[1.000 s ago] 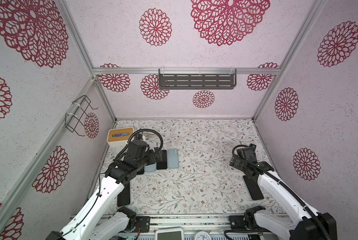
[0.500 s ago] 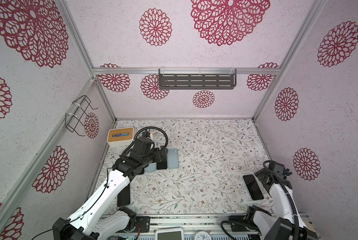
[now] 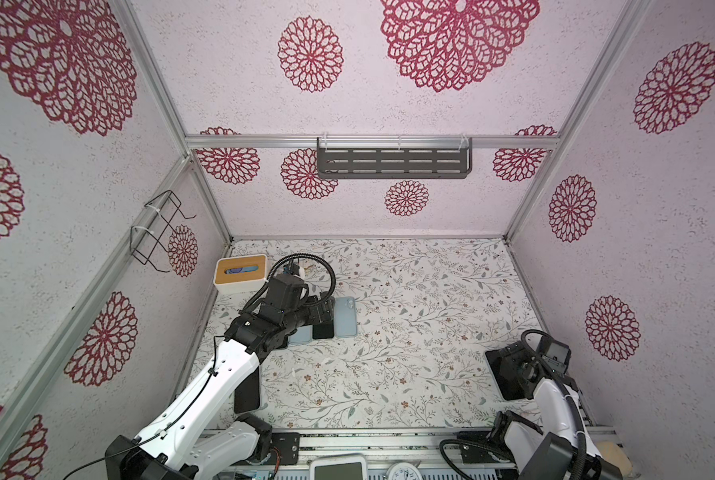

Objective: Take the phone out of the phone case
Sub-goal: 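Move the right gripper to the cased black phone lying near the robot, then close the right gripper on the cased phone's edge and lift it upright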

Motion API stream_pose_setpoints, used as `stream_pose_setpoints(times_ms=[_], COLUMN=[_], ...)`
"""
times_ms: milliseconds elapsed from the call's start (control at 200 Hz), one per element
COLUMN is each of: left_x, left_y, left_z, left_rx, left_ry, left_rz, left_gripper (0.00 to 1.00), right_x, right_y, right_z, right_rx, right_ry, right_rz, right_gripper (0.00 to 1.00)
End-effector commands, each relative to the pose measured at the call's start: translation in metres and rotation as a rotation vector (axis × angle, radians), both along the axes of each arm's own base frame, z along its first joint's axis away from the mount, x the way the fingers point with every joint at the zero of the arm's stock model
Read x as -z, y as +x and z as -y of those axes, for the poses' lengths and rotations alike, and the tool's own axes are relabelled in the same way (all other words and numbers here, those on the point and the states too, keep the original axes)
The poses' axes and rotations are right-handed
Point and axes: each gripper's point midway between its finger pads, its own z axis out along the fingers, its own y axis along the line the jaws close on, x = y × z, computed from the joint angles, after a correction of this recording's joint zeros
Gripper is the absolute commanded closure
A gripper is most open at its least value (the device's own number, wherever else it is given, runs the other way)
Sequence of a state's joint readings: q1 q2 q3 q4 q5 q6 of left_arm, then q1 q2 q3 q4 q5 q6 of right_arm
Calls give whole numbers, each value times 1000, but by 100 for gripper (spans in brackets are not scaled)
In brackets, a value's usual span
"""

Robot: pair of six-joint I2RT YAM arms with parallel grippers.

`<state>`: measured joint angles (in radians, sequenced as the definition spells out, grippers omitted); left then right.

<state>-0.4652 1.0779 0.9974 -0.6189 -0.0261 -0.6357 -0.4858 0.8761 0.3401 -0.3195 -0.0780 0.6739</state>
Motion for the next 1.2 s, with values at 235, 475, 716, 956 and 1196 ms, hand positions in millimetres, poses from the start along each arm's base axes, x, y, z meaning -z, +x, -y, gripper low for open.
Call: stream_pose_setpoints(times_ms=[235,475,716,956,1196], left_x=[9,11,12,12,16], left_y=[-2,-3,-3,-3,-4], left_z=[-1,-1,-1,-1,-2], left_rx=[4,6,12,19,20], left_ry=[17,20,23,28,28], left_rz=[-11,-11,-7,-1,-1], left_gripper=[3,3,3,3,3], right_x=[5,6,19,18,21], right_y=[-11,-15,-24,-26,-28], right_z=[-26,-32,-57,-82,-103], right_rx=[-54,-63,-105,-163,-250], right_ry=[103,107,139,147,129], right_rz=[-4,-34,-74,-77,-113], right_gripper=[1,1,1,1,1])
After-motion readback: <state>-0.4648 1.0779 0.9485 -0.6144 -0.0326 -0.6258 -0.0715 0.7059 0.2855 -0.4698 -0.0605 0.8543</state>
